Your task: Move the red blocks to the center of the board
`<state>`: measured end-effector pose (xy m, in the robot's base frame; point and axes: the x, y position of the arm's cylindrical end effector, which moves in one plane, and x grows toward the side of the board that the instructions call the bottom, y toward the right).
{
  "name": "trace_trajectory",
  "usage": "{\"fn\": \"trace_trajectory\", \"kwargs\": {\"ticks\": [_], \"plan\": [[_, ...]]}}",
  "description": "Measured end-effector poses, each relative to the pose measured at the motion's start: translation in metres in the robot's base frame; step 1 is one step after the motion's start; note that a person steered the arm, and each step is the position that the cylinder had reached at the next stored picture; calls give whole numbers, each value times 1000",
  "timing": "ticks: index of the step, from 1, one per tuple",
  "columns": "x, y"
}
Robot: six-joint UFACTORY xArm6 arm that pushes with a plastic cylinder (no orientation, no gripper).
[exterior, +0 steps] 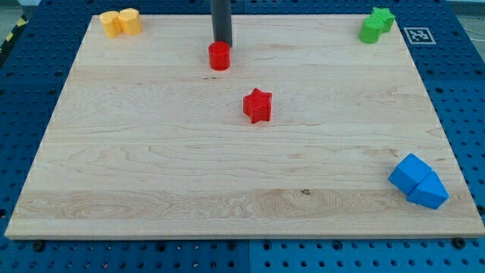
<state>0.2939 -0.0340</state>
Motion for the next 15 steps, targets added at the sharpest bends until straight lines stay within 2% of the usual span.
{"fn": "trace_trajectory", "kwargs": {"ticks": [1, 3, 4, 5, 7, 10, 12, 13, 14, 15], "plan": [[32, 1], [41, 31], [74, 77], [124, 96], [191, 97], [144, 50], [137, 37], [166, 39], [154, -24], [94, -66]]}}
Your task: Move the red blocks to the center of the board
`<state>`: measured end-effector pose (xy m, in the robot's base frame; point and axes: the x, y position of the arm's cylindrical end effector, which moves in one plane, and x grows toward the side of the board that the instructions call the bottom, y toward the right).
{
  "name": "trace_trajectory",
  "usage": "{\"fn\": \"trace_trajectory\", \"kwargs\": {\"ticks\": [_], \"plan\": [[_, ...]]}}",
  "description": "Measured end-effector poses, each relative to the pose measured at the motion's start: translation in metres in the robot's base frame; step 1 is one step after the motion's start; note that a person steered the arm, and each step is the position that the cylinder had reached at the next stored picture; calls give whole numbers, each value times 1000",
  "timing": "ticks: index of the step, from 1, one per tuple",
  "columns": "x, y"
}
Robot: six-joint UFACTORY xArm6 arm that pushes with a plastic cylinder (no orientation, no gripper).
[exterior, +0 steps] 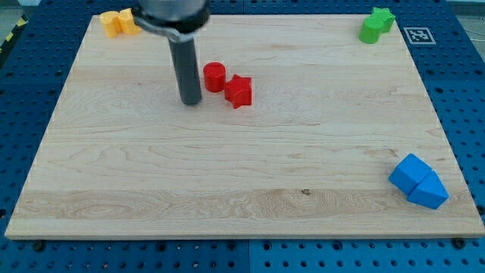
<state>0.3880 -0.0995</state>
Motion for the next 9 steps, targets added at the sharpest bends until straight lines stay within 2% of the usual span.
{"fn": "trace_trajectory", "kwargs": {"ticks": [1, 2, 6, 8, 9], "plan": [[-47, -8], [-54, 5], [-43, 36], [-2, 35], [-2, -23]]}}
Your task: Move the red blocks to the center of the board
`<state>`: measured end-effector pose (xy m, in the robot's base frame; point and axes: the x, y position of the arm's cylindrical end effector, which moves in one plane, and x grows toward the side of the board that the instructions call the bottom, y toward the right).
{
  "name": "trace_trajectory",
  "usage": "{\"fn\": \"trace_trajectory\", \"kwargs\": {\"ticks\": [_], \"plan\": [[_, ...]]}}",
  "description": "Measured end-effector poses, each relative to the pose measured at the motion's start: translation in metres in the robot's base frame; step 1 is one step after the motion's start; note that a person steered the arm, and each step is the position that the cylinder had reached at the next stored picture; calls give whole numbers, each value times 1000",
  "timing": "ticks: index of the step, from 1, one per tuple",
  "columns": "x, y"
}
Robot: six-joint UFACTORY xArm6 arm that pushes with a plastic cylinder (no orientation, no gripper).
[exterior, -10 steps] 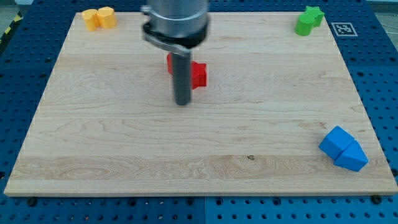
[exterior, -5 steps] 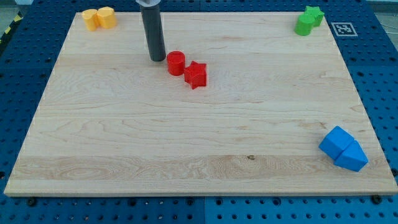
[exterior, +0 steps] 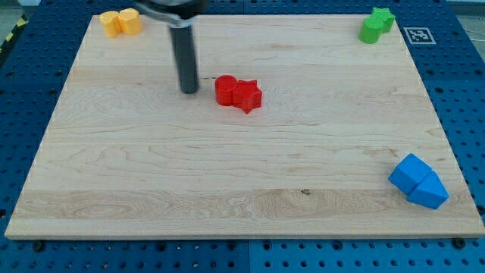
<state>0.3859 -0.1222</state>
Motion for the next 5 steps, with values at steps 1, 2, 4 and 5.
{"fn": "trace_trajectory", "kwargs": {"ticks": [1, 2, 4, 5], "plan": [[36, -47], [104, -57], [152, -75], [154, -77]]}}
